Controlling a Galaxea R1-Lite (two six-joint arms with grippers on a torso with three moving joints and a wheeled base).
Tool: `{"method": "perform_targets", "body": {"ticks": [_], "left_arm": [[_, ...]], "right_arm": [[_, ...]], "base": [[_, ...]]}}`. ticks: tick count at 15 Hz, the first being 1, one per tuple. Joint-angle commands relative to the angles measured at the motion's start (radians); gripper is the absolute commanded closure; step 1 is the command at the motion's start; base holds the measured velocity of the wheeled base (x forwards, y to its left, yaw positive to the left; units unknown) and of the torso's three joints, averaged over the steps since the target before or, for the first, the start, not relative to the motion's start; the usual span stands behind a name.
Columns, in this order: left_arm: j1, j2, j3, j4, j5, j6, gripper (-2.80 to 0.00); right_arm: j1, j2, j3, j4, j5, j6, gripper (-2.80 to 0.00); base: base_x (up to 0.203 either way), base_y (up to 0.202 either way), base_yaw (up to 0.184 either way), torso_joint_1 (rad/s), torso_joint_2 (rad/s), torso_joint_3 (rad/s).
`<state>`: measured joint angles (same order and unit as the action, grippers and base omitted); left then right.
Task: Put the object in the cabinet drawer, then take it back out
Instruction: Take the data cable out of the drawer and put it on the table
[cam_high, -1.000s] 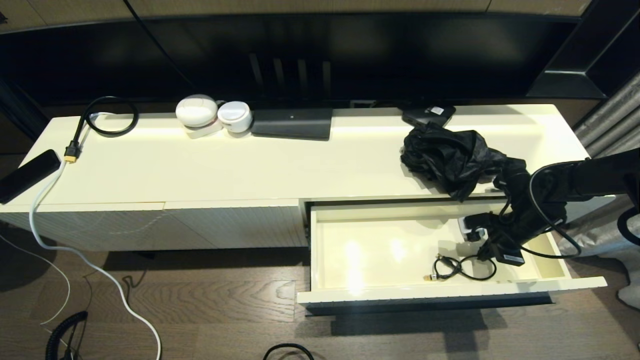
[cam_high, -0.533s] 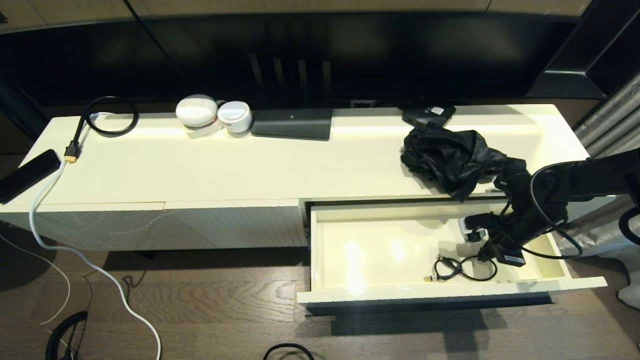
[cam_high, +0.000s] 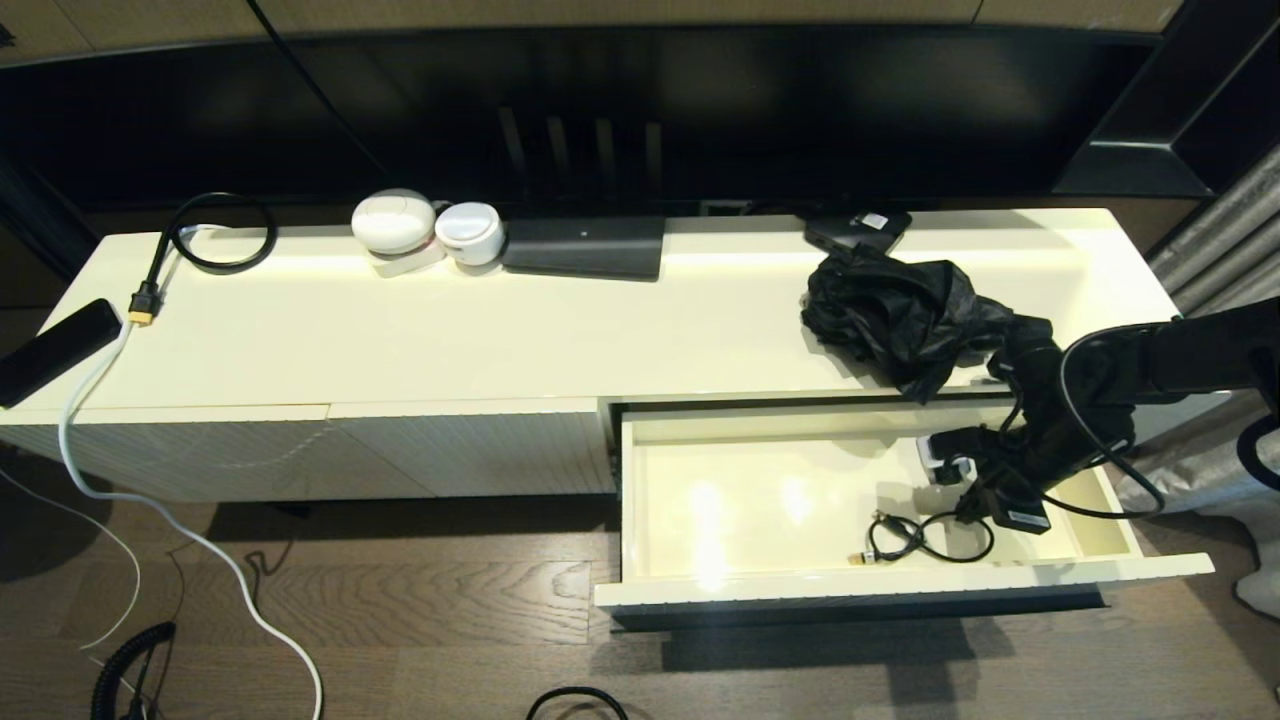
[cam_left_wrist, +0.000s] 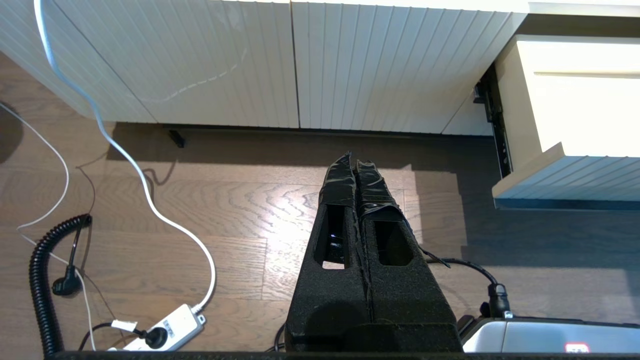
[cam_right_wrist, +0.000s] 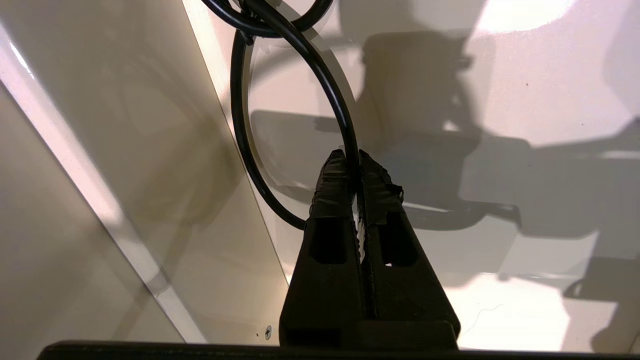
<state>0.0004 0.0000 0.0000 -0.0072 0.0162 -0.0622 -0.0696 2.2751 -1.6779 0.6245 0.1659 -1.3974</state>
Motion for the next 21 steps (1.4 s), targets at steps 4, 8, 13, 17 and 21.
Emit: {"method": "perform_targets", "body": {"ticks": [4, 8, 13, 17, 21], "left_arm": [[0.001, 0.000, 0.000, 0.000, 0.001, -0.001, 0.00], [0.000, 0.000, 0.001, 0.000, 0.001, -0.001, 0.00], [0.001, 0.000, 0.000, -0.001, 0.001, -0.001, 0.00], [0.000, 0.000, 0.000, 0.000, 0.001, -0.001, 0.00], [0.000, 0.000, 0.000, 0.000, 0.001, -0.001, 0.00]], "right_arm": [[0.001, -0.055, 0.033, 0.014, 0.002, -0.008, 0.00], [-0.001, -0.098, 0.061, 0.034, 0.001, -0.008, 0.00], [-0.006, -0.128, 0.067, 0.035, 0.002, -0.009, 0.00], [-0.013, -0.166, 0.076, 0.034, 0.004, -0.011, 0.00], [-0.025, -0.213, 0.081, 0.035, 0.008, -0.012, 0.00]], "base": [[0.000, 0.000, 0.000, 0.000, 0.00, 0.000], [0.000, 0.000, 0.000, 0.000, 0.00, 0.000], [0.000, 0.000, 0.000, 0.000, 0.00, 0.000], [0.000, 0.000, 0.000, 0.000, 0.00, 0.000], [0.000, 0.000, 0.000, 0.000, 0.00, 0.000]]}}
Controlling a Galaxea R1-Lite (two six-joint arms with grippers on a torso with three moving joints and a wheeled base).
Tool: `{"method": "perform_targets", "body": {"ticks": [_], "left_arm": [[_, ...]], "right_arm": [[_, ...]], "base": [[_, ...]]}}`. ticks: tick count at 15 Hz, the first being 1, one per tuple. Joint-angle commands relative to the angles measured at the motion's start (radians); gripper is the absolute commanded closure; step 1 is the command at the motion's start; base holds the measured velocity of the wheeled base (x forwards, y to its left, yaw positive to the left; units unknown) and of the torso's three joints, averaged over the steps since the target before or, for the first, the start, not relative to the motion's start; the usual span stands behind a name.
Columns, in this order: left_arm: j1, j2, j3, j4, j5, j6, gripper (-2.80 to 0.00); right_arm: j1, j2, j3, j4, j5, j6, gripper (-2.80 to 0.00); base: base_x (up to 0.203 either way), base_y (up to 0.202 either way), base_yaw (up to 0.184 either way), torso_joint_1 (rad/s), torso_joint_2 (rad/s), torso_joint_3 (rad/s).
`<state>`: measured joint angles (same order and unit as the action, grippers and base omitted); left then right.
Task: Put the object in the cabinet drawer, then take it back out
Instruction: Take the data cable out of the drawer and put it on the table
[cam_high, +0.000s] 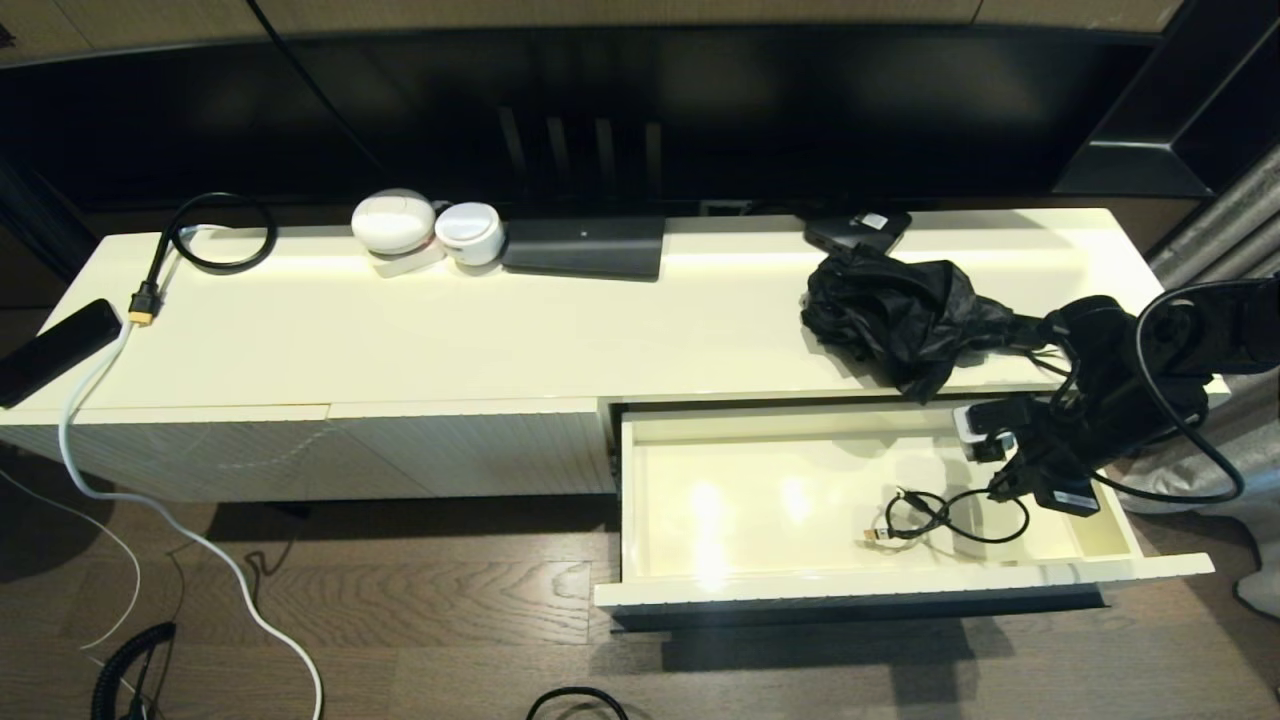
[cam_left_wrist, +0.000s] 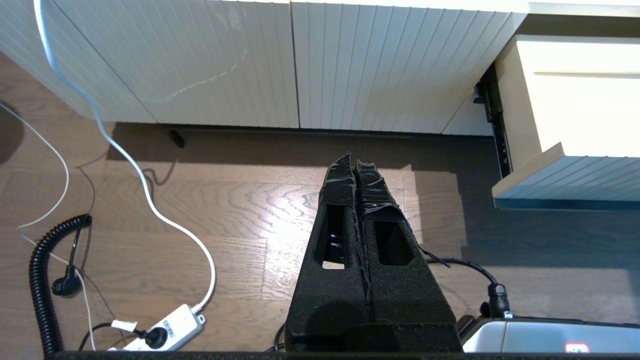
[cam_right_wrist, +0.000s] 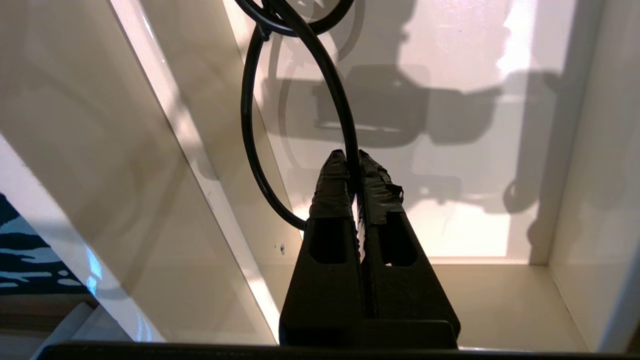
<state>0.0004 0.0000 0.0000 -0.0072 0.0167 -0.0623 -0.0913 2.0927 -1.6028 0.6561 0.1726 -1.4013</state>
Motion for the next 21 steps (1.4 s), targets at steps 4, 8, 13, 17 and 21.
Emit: {"method": "perform_targets", "body": {"ticks": [4, 8, 13, 17, 21], "left_arm": [[0.001, 0.000, 0.000, 0.000, 0.000, -0.001, 0.00], [0.001, 0.000, 0.000, 0.000, 0.000, -0.001, 0.00], [0.001, 0.000, 0.000, 0.000, 0.000, -0.001, 0.00], [0.001, 0.000, 0.000, 0.000, 0.000, -0.001, 0.00], [0.001, 0.000, 0.000, 0.000, 0.000, -0.001, 0.00]], "right_arm": [[-0.011, -0.088, 0.036, 0.023, 0.002, -0.008, 0.00], [-0.016, -0.135, 0.054, 0.029, 0.003, -0.010, 0.00], [-0.037, -0.231, 0.104, 0.033, 0.000, -0.013, 0.00], [-0.048, -0.330, 0.165, 0.034, -0.004, -0.010, 0.00], [-0.044, -0.426, 0.201, 0.044, 0.011, -0.003, 0.00]], "base": [[0.000, 0.000, 0.000, 0.000, 0.00, 0.000], [0.000, 0.000, 0.000, 0.000, 0.00, 0.000], [0.000, 0.000, 0.000, 0.000, 0.00, 0.000], [0.000, 0.000, 0.000, 0.000, 0.00, 0.000], [0.000, 0.000, 0.000, 0.000, 0.00, 0.000]]}}
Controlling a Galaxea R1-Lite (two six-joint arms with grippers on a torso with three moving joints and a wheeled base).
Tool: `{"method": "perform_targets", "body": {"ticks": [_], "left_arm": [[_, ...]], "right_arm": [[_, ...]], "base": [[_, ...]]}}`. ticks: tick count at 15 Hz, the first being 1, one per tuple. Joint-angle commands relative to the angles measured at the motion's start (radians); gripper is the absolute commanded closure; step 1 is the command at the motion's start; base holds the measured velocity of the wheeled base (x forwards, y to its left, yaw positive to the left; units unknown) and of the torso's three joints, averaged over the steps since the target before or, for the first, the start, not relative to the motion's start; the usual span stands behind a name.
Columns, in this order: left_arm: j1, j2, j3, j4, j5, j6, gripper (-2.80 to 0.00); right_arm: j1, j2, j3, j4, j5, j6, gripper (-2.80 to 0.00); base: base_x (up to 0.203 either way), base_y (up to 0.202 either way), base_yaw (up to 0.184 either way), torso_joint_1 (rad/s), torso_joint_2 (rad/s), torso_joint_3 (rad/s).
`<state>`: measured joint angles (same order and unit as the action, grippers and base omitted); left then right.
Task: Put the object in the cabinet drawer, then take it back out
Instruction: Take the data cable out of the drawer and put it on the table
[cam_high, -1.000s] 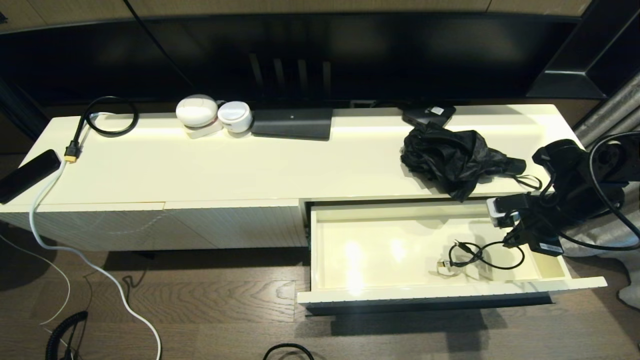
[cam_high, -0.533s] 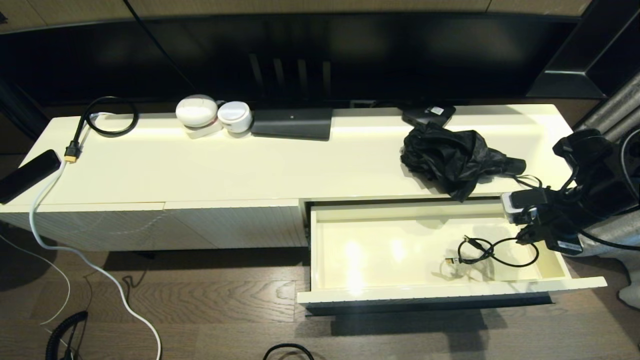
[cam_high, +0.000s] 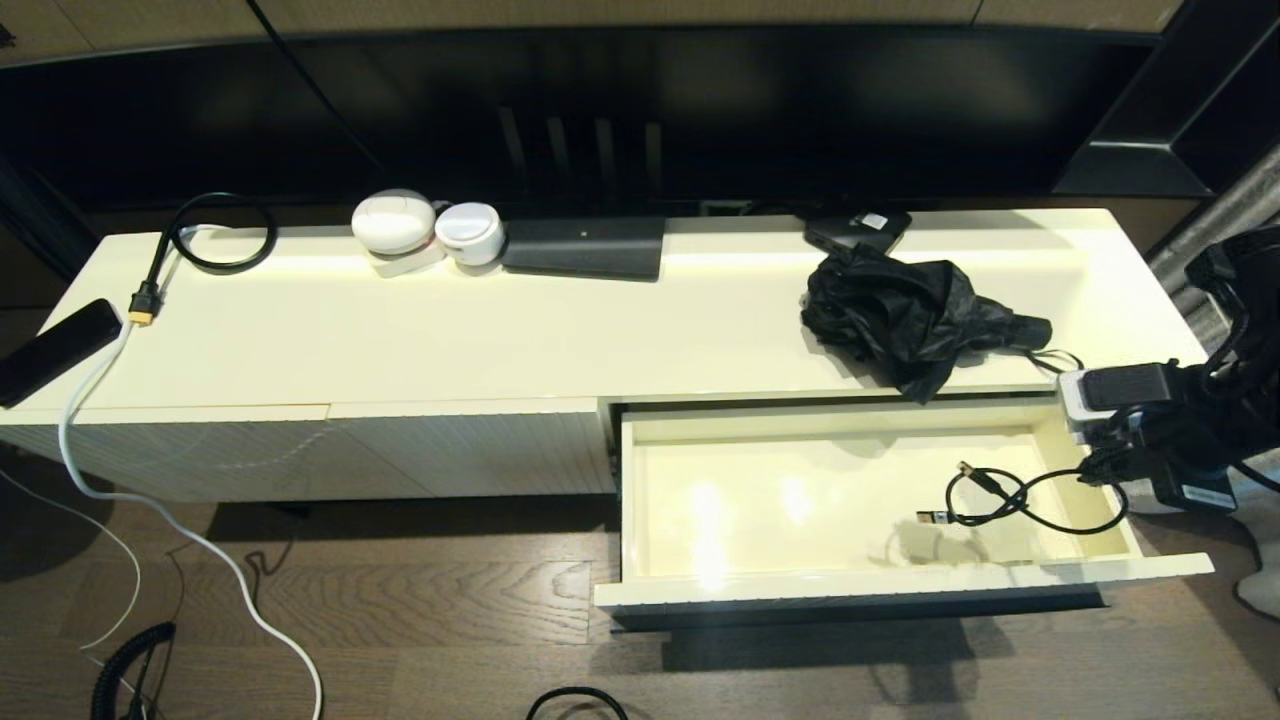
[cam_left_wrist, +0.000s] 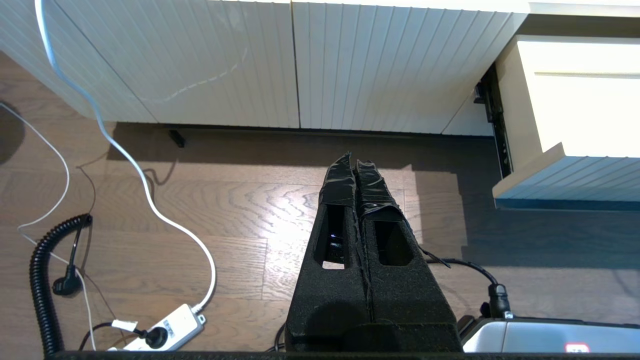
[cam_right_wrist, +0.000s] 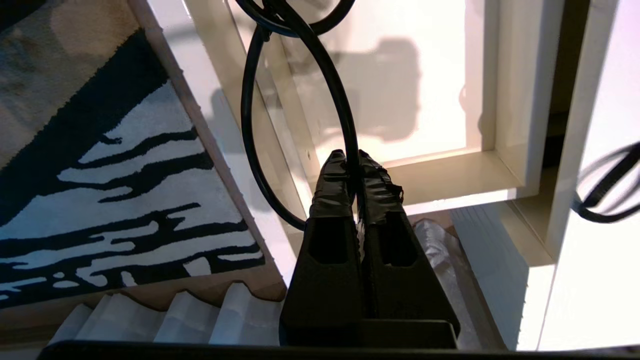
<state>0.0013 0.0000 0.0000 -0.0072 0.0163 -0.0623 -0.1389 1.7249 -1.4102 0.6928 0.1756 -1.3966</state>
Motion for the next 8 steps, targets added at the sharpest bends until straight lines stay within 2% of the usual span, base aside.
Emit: {"method": "perform_targets", "body": {"ticks": [1, 5, 8], "left_arm": [[-0.001, 0.000, 0.000, 0.000, 0.001, -0.001, 0.00], [0.000, 0.001, 0.001, 0.000, 0.001, -0.001, 0.00], [-0.001, 0.000, 0.000, -0.001, 0.001, -0.001, 0.00]], "right_arm": [[0.009, -0.084, 0.008, 0.024, 0.028, -0.007, 0.00], [0.051, -0.127, -0.027, 0.043, 0.062, 0.021, 0.00], [0.126, -0.111, -0.102, 0.034, 0.065, 0.107, 0.00]], "base": [[0.000, 0.000, 0.000, 0.000, 0.00, 0.000], [0.000, 0.000, 0.000, 0.000, 0.00, 0.000], [0.000, 0.000, 0.000, 0.000, 0.00, 0.000]]}}
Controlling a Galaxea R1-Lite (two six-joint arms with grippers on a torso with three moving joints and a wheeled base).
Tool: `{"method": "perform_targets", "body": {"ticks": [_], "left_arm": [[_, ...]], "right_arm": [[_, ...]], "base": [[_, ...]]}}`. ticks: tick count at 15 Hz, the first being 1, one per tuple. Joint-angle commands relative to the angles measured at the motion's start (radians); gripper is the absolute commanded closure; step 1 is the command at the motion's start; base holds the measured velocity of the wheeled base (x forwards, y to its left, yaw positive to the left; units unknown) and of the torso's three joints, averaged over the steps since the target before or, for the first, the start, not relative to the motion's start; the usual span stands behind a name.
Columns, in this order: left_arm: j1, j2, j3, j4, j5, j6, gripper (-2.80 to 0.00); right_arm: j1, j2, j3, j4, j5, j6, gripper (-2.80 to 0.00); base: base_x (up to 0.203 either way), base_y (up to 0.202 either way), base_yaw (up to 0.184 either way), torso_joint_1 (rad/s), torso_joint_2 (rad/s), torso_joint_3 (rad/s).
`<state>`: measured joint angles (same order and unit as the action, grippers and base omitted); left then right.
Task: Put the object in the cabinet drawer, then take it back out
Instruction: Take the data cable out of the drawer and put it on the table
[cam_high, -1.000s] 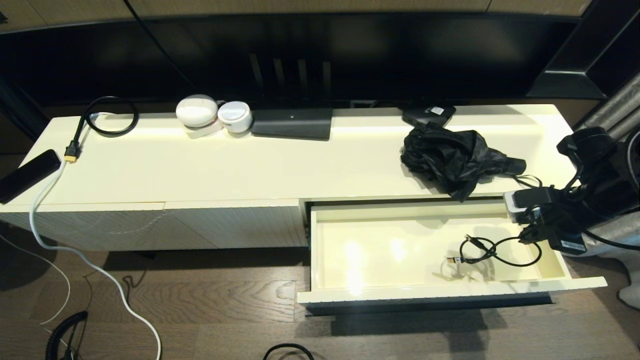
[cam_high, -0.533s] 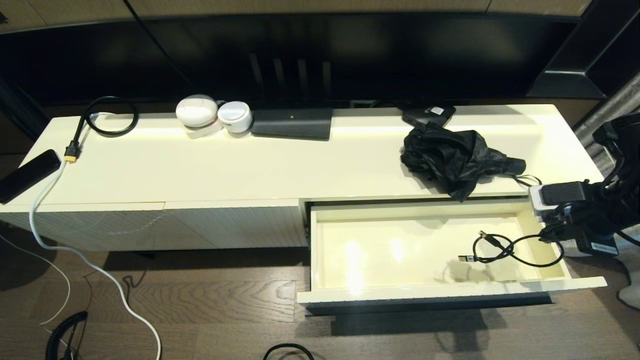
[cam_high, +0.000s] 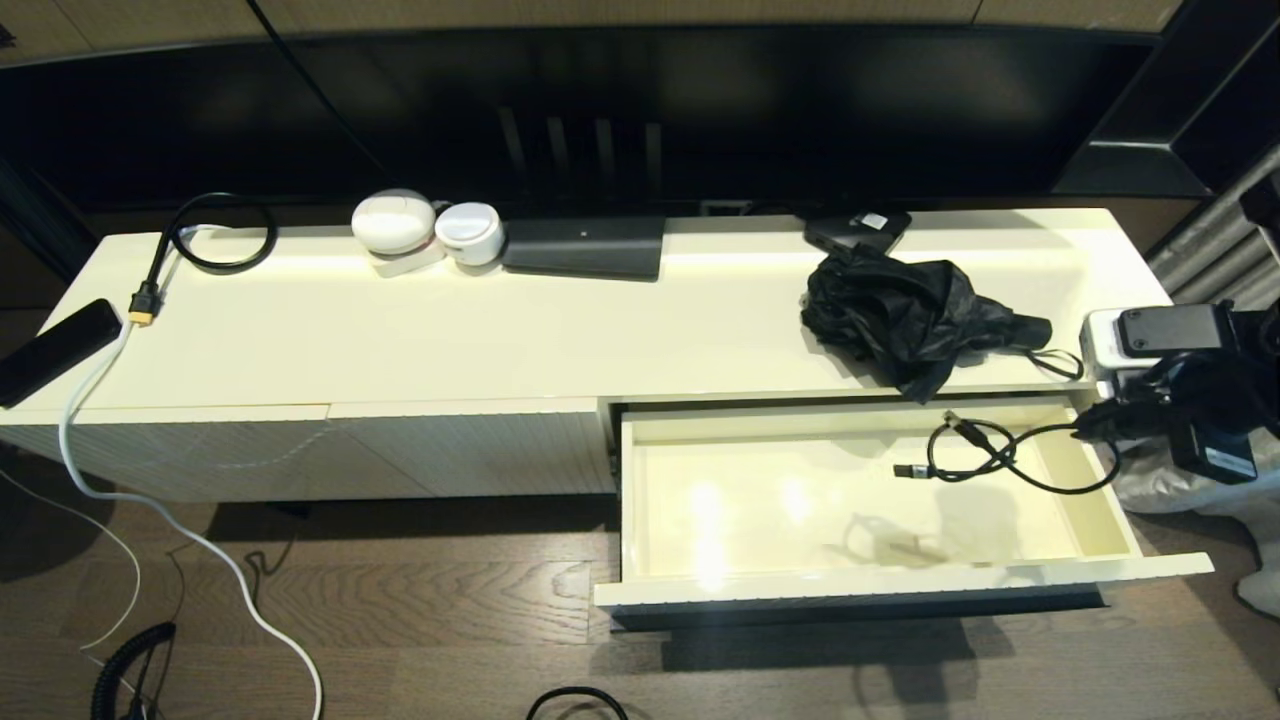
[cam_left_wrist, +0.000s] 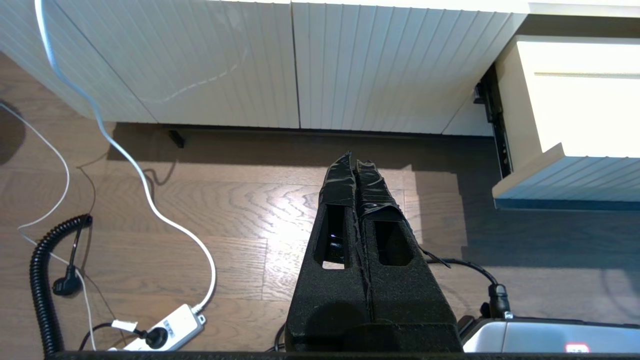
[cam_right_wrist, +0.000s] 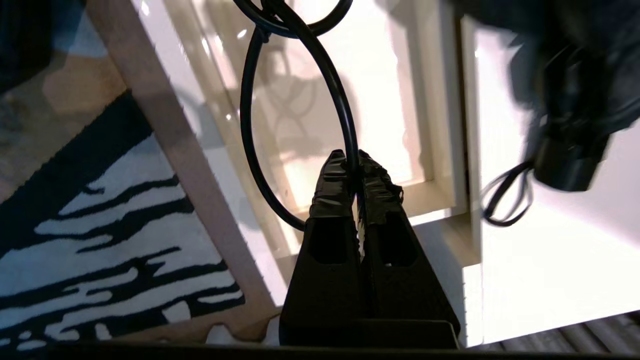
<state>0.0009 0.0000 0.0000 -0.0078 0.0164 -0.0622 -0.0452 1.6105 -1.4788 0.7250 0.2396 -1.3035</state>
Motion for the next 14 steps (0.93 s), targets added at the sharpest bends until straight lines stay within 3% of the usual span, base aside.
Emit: {"method": "perform_targets", "body": {"ticks": [1, 11, 14], "left_arm": [[-0.001, 0.000, 0.000, 0.000, 0.000, -0.001, 0.00], [-0.001, 0.000, 0.001, 0.000, 0.000, -0.001, 0.00], [0.000, 0.000, 0.001, 0.000, 0.000, -0.001, 0.00]], "right_arm": [[0.058, 0.016, -0.068, -0.001, 0.000, 0.037, 0.00], [0.296, 0.286, -0.428, -0.006, -0.075, 0.210, 0.00], [0.340, 0.370, -0.452, -0.118, -0.087, 0.261, 0.00]], "base": [[0.000, 0.000, 0.000, 0.000, 0.00, 0.000], [0.000, 0.000, 0.000, 0.000, 0.00, 0.000], [0.000, 0.000, 0.000, 0.000, 0.00, 0.000]]}}
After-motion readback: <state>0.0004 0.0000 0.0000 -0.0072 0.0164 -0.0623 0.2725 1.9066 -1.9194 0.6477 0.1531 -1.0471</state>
